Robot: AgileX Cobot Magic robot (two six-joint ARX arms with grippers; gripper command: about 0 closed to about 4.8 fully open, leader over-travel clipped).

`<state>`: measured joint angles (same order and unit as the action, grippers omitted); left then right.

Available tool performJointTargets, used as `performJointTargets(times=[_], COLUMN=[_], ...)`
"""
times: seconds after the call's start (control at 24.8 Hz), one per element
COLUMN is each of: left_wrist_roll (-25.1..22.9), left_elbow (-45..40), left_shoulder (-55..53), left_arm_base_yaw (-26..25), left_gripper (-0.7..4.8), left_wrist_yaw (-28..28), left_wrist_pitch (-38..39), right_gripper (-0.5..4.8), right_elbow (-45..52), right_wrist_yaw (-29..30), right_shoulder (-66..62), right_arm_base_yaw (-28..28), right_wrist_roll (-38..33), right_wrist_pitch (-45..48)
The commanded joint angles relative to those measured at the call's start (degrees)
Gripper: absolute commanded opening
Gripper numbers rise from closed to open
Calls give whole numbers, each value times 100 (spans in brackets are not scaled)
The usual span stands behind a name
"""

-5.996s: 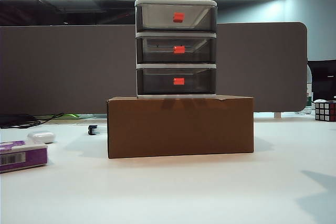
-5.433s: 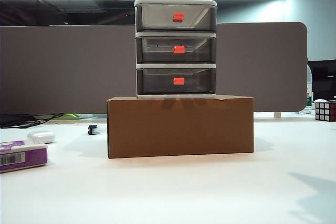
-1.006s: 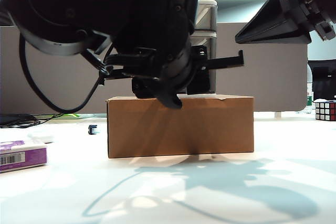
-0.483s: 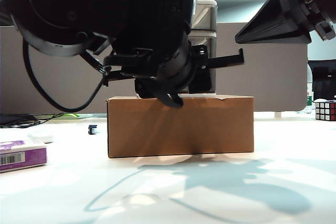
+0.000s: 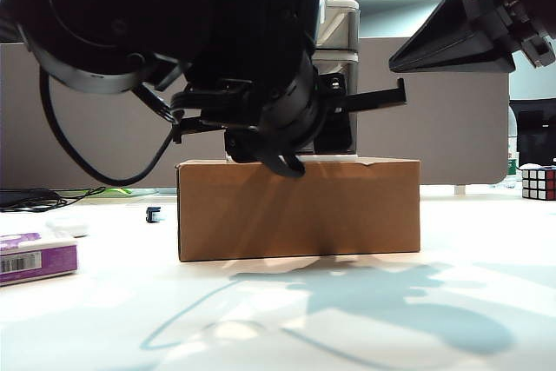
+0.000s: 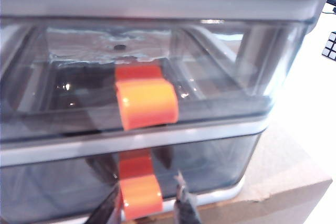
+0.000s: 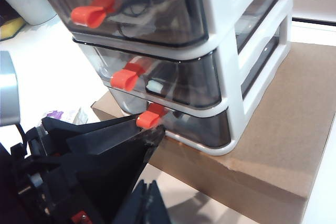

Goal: Open the third layer of the drawer on the table, pick up a pack of napkins on the table and put it in, and finally close the drawer.

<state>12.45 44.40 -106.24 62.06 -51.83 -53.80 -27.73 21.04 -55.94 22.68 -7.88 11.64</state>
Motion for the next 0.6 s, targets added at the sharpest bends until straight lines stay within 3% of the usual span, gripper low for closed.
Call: performJointTargets(times=[0.04, 0.4, 0.6], left_wrist_roll=[-2, -22, -13], left_elbow=[50, 50, 50], left_shoulder=[-24, -26, -26], left_arm_base_yaw=[-101, -162, -162], left_gripper=[122, 117, 52], left_wrist_yaw=[-72, -85, -85], left_wrist_pitch=[-105, -201, -201], right_gripper=[-6, -6, -6], right_elbow=[-35, -35, -35], right_wrist_yaw=[13, 11, 11], right_shoulder=[4, 4, 4], right_arm_base_yaw=[7, 7, 7], right_wrist_roll=[22, 22, 22], right_wrist_pitch=[79, 66, 66])
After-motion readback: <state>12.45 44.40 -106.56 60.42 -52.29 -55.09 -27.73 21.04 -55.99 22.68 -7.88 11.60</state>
